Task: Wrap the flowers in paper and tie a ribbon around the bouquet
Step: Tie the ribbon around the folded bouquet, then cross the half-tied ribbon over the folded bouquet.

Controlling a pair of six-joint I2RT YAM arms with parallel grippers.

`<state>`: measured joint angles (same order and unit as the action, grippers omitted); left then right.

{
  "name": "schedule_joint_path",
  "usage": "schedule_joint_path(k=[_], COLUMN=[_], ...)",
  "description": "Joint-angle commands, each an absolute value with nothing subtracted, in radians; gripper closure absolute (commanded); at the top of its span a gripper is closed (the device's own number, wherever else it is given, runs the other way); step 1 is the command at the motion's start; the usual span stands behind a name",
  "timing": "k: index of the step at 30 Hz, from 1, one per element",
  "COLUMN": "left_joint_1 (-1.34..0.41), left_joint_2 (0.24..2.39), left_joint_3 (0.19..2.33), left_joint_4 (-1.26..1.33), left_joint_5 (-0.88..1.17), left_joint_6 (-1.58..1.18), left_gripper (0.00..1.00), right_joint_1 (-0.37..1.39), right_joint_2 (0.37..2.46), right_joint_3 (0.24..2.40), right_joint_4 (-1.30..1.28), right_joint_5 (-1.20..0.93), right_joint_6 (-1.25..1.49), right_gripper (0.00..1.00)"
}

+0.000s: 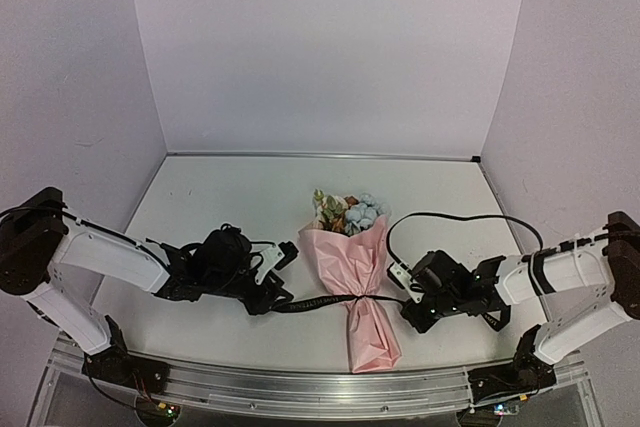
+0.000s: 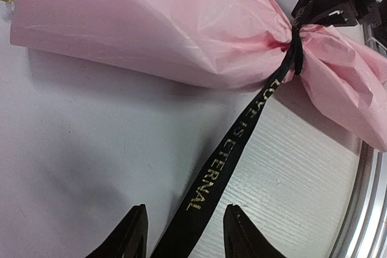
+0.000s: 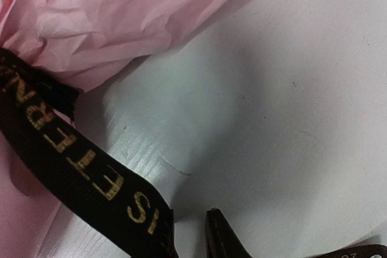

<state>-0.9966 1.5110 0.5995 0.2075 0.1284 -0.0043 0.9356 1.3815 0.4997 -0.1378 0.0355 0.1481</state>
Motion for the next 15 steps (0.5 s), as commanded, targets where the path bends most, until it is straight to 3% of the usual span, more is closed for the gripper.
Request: schedule_joint_path(k=[1,9,15], left_joint_1=[-0.997,-0.997,-0.988], left_joint_2=[1.474,1.571,1.613], left_joint_3=[0.623,0.709,0.789], left_joint_4=[0.11,0.021,-0.085], left_joint_5=[0.12,0.176,0.168], left_joint_6=[0.054,0.237,0.348], left_gripper=[0.54,0.53,0.5], right_joint_1=[0.934,0.934,0.934], right_joint_2=[1.341,1.239,1.146], right_joint_3=[0.548,0.547,0.516], right_joint_4=[-0.189,-0.226,-0.252], right_joint_5=[0.051,0.098,0.121], right_joint_6=[0.144,0.091,0.065], right_gripper=[0.72,0.38,0.32])
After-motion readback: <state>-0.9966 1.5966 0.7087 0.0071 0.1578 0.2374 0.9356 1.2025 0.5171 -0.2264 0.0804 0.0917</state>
